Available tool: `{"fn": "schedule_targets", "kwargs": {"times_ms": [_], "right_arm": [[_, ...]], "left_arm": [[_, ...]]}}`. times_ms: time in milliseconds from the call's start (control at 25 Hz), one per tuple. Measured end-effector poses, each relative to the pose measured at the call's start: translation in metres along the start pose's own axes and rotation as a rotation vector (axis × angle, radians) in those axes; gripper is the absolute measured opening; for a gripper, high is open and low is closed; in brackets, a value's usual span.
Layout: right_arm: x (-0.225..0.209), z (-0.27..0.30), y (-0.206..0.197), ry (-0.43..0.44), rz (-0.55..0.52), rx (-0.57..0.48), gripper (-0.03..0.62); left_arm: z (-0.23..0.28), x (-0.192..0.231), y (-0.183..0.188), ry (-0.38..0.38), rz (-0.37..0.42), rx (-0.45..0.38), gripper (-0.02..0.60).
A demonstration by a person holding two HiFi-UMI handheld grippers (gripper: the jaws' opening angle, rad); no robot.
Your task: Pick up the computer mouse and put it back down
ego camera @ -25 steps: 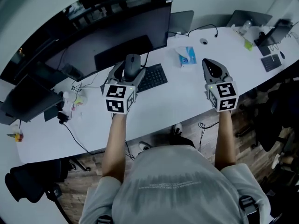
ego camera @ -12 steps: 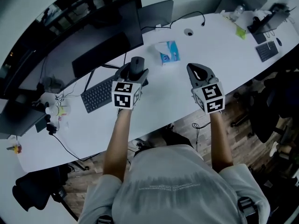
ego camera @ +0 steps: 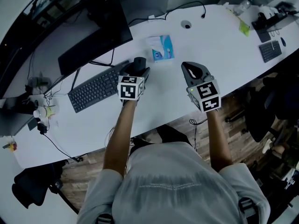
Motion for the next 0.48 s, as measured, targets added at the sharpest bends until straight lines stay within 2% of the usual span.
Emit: {"fn": "schedule_targets", "kwargs": {"times_ms": [240,480], "right_arm": [[-0.015,0.008,-0.015,0.01,0.016,0.038,0.002],[-0.026,0.004,-0.026,-0.005,0.036,0.055,0.002]], "left_arm": [[0.034,-0.005,-0.017,0.022,-0.061,0.047,0.316],[0.055,-0.014,-0.026,0.057,-0.056,0.099,0.316]]}}
Point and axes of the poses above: the fingertips, and each gripper's own axes: z forward along the fingers, x to its left, y out of its top, the point moved 7 cm from there along -z, backward along the fingers, and after that the axes turned 10 degrees about y, right-handed, at the moved point
